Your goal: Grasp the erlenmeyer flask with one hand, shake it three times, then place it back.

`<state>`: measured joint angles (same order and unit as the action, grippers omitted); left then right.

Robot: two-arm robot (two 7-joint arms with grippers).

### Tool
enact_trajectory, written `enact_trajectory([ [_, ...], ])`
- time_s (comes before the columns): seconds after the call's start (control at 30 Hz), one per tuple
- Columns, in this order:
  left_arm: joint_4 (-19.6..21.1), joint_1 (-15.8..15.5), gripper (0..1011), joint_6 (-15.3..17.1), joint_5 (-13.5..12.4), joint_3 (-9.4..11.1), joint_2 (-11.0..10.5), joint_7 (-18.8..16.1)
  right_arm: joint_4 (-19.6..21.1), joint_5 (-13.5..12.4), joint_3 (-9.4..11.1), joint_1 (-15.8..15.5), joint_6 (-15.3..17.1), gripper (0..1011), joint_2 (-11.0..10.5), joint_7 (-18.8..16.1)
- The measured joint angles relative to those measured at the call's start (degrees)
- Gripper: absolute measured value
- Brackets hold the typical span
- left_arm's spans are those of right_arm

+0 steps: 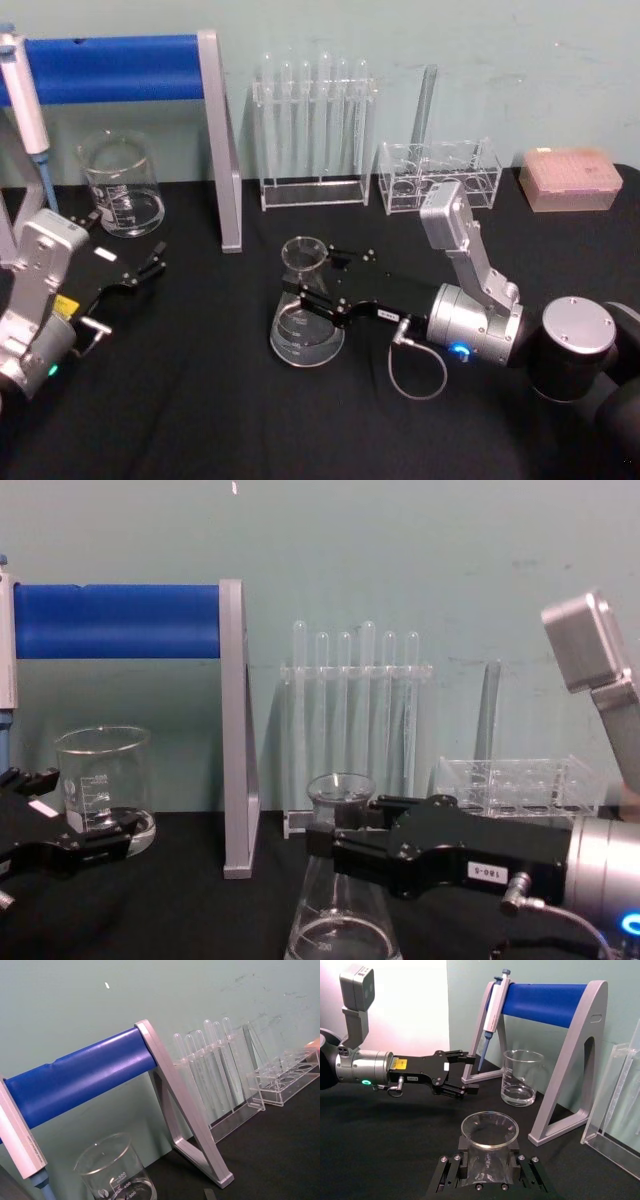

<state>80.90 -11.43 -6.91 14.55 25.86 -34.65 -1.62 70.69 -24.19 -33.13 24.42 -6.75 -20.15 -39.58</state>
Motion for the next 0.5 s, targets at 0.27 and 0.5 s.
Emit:
enact_trajectory([
  [0.27, 0.00, 0.00, 1001, 0.00, 0.00, 0.00, 0.00, 0.00, -0.35, 0.04, -0.27, 0.13, 0.02, 449, 0.11, -0.07],
  [0.5, 0.00, 0.00, 1001, 0.00, 0.00, 0.00, 0.00, 0.00, -0.45, 0.15, -0.56, 0.14, 0.11, 449, 0.20, -0.06],
])
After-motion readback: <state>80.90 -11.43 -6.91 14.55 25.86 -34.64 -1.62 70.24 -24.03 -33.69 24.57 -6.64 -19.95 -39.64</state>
